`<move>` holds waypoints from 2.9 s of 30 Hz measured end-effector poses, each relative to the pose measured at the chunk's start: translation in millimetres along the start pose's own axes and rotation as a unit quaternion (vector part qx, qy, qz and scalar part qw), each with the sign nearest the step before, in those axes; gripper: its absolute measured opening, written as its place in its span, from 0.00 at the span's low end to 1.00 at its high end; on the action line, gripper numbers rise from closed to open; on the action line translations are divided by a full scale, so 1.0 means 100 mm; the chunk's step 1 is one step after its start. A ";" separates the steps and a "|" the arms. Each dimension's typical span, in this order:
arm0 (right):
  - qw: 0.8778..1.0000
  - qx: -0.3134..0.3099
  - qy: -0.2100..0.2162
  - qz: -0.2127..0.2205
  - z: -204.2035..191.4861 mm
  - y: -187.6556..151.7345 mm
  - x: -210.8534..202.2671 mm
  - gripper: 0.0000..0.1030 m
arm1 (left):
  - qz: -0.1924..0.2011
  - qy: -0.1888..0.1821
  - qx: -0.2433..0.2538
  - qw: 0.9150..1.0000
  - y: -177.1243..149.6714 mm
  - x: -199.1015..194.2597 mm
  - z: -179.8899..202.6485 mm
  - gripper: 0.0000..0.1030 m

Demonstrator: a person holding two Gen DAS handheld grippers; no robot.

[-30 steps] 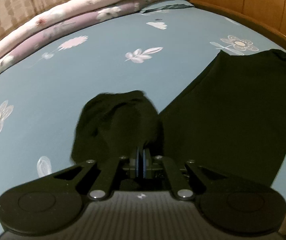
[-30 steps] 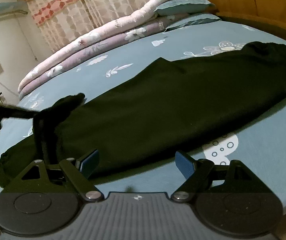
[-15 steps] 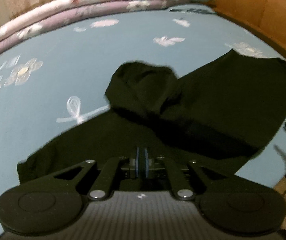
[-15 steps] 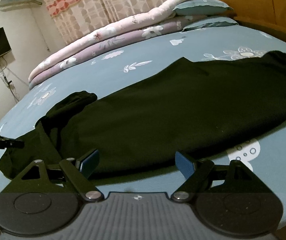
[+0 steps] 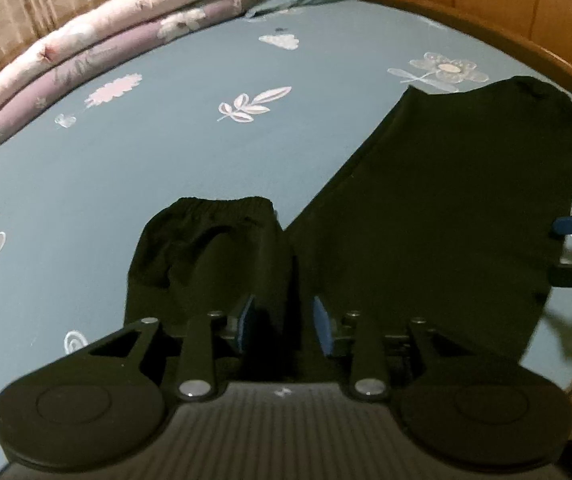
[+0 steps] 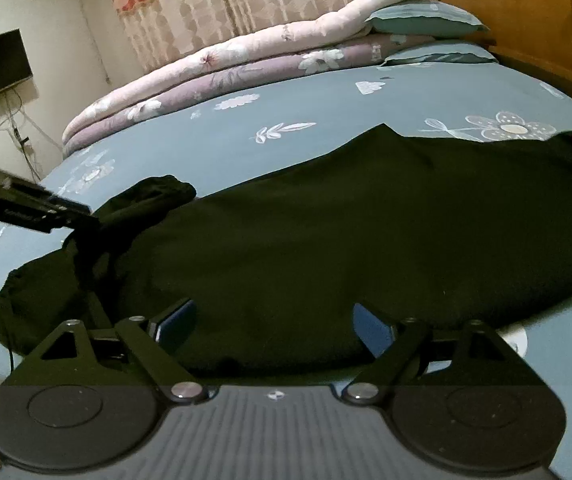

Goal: Fold clothes

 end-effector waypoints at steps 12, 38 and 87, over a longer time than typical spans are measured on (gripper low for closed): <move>0.999 0.028 0.004 -0.028 0.12 0.32 0.35 0.87 | -0.073 0.018 0.019 0.997 0.13 0.39 -0.14 0.04; 0.999 -0.022 0.038 -0.030 -0.30 1.24 0.45 0.87 | -0.106 0.054 -0.239 0.964 -1.43 -0.87 -0.55 0.12; 0.992 -0.109 -0.036 -0.060 -1.15 1.38 0.70 0.87 | 0.095 -0.053 -0.338 0.935 -1.39 -0.69 -1.66 0.11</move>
Point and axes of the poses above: each gripper's, at about its wrist camera, not at the fingertips, and x roughly the way its jaws point, z to its right, y to its top, the point moved 9 cm from there along x, roughly the way its jaws point, and after that the axes turned 12 degrees about -y, right-handed, at the moved point
